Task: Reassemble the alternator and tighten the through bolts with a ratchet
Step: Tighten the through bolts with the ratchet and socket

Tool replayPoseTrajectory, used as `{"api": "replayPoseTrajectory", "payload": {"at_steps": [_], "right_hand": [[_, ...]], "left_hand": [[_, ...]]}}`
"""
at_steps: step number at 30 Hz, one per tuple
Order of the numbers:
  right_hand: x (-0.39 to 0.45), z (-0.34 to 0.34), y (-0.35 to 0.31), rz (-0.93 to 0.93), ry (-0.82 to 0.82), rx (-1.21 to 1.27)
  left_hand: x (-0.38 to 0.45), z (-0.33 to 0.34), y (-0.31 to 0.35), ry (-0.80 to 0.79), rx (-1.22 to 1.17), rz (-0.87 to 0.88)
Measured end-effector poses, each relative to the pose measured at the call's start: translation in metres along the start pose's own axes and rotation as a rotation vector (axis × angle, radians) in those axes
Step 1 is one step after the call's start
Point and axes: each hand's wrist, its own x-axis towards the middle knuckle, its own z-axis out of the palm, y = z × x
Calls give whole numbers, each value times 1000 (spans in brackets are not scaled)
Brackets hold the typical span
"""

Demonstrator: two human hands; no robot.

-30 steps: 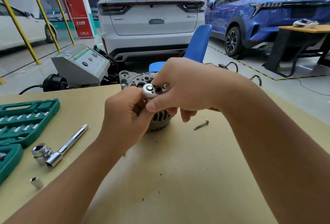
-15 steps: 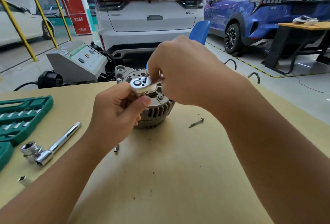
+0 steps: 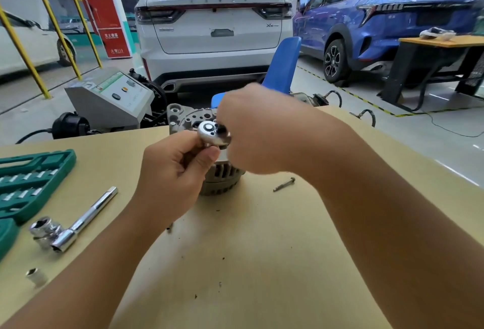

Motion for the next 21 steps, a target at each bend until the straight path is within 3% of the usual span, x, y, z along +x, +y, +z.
{"api": "replayPoseTrajectory", "payload": {"at_steps": [2,5,11,13,16,19,21], "right_hand": [[0,-1,-7,-22,-87,139],[4,-3,-9,-53,-58,168],[5,2,10,48,247,-87],[6,5,9,31,218,-105],[6,1,6,8,32,24],[8,-3,6,-12,-5,182],[10,-1,7,-3,14,123]], "left_hand": [[0,4,2,32,-10,9],[1,2,0,19,-91,-41],[6,-1,-1,-35,27,-49],[6,0,0,4,66,-51],[2,0,0,43,154,1],[-1,-1,-1,43,22,-60],[0,-2,-1,11,-24,-70]]}}
